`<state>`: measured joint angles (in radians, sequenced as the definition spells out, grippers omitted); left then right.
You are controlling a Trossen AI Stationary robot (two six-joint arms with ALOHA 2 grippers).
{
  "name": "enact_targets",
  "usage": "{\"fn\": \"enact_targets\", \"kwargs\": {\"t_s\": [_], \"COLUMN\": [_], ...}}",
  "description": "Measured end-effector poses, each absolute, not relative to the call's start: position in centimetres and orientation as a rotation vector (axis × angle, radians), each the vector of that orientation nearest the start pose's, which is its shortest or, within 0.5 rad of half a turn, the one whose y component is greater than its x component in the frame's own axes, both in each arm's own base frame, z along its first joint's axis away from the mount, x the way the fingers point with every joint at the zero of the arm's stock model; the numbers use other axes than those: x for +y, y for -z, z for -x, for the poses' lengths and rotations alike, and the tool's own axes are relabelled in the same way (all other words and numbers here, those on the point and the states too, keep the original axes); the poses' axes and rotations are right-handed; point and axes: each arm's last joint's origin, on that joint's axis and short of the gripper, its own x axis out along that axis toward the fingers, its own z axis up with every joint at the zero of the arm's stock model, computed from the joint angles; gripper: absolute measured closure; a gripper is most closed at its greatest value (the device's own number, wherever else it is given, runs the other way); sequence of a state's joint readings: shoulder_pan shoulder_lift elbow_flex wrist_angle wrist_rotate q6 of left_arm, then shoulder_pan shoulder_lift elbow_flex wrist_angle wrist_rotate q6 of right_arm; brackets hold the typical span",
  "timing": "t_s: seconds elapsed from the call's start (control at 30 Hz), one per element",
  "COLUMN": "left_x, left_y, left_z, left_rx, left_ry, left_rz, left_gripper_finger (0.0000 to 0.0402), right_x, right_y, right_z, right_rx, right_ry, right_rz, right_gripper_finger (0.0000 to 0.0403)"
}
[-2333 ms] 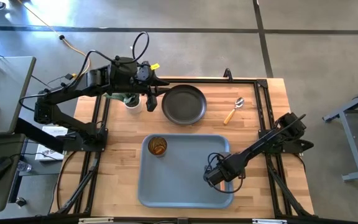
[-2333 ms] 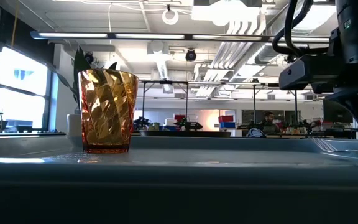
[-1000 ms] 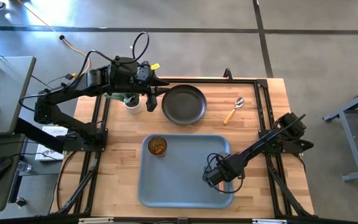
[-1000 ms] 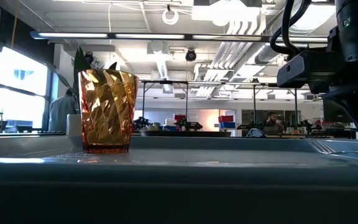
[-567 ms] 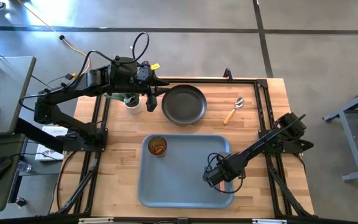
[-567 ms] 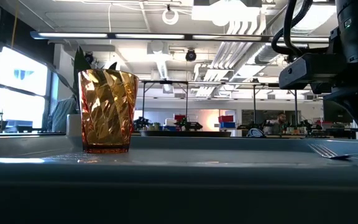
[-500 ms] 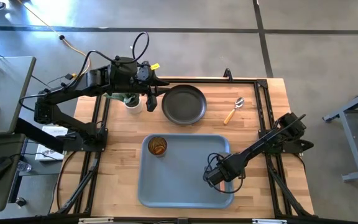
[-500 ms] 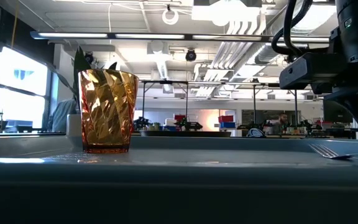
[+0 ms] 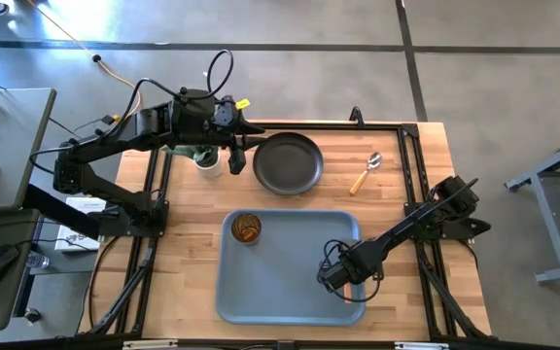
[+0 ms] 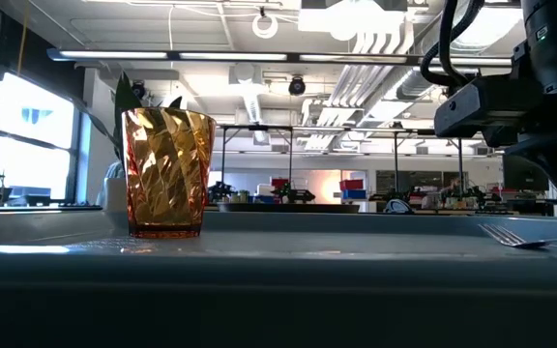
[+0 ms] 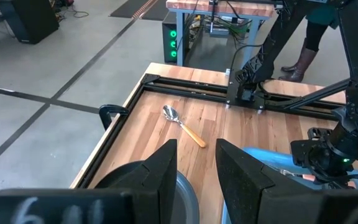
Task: Pick and place plate/cup/fork/spoon on tray
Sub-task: Put the yellow fork to the middle right on the blue tray, then put the black plate on the blue tray to the bottom right of the brown cup
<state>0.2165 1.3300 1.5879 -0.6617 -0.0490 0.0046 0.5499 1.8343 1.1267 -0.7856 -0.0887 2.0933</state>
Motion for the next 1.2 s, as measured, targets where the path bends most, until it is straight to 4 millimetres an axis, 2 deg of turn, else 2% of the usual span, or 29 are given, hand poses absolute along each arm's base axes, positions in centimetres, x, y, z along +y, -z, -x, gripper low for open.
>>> {"fn": "enact_targets", "kwargs": {"t_s": [0.17,0.53,1.2], "left_x": [5.89,5.88,5.88], "left_y": [-44.24,-44.24,-44.24], "left_z": [-26.10,-26.10,-26.10], "left_rx": [0.404,0.404,0.404], "left_ry": [-0.261,-0.261,-0.261], "left_rz": [0.030,0.030,0.030], "left_gripper_finger": [0.0300,0.0300,0.0300], "right_x": [16.99,16.97,17.18], "right_y": [-14.84,-14.84,-15.21], "right_z": [-27.27,-27.25,-27.50], "right_rx": [1.279,1.275,1.269], "right_ry": [1.128,1.132,1.120], "right_rz": [-1.288,-1.287,-1.362], "right_gripper_finger": [0.0331,0.0275,0.0272]}}
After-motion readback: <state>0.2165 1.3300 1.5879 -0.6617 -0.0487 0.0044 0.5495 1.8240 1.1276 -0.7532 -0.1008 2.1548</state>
